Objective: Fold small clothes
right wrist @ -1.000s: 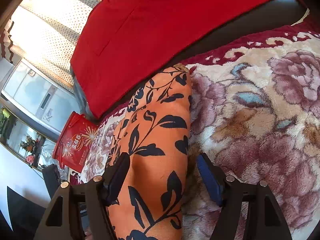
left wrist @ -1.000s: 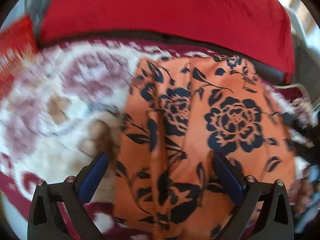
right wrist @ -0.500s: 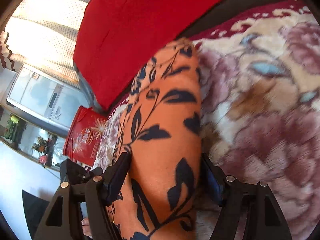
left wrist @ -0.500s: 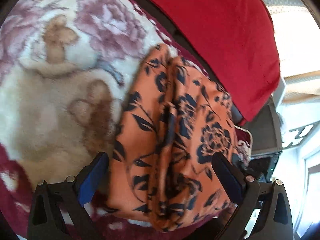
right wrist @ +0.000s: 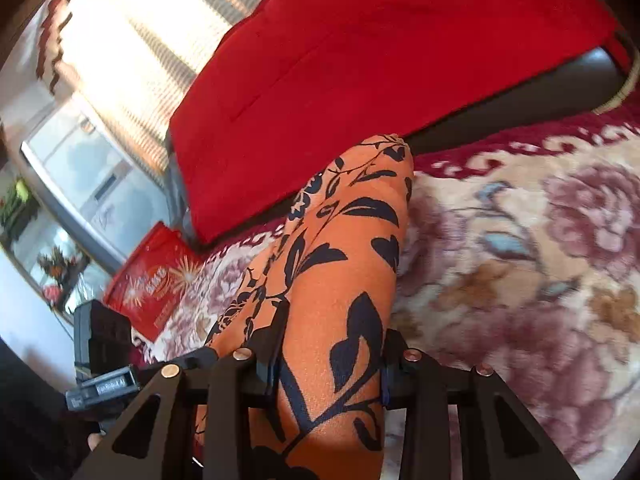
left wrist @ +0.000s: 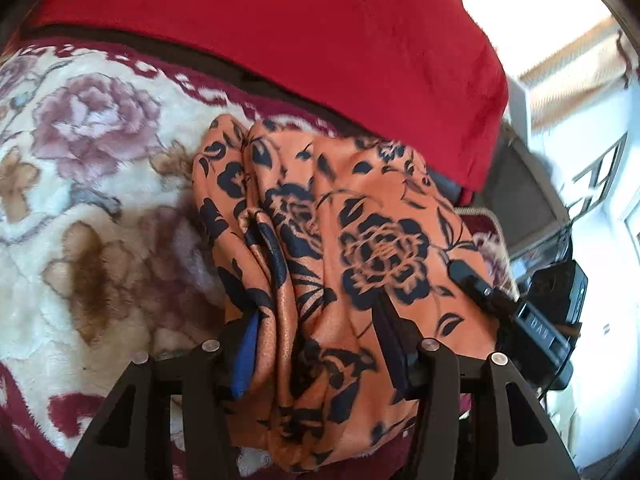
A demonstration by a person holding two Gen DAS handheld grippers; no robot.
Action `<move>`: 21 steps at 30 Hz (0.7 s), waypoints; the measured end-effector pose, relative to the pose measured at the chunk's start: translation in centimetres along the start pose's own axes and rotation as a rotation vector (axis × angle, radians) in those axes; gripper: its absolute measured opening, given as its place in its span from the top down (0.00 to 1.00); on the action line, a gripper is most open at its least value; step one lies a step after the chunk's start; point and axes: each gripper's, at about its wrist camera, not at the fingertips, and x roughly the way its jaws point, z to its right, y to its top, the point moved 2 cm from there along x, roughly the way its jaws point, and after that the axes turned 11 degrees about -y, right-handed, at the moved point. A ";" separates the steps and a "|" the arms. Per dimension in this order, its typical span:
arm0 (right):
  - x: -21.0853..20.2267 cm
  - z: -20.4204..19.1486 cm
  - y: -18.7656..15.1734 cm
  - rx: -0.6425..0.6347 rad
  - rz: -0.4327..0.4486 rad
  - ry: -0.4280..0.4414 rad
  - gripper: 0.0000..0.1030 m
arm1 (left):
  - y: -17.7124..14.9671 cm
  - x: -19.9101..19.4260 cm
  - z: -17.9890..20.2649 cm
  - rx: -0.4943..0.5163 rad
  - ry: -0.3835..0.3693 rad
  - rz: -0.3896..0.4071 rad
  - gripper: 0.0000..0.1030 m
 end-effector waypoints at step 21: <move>3.6 5.1 -0.1 0.239 -0.174 0.020 0.36 | 1.1 2.1 -1.7 -0.012 0.216 -0.007 0.13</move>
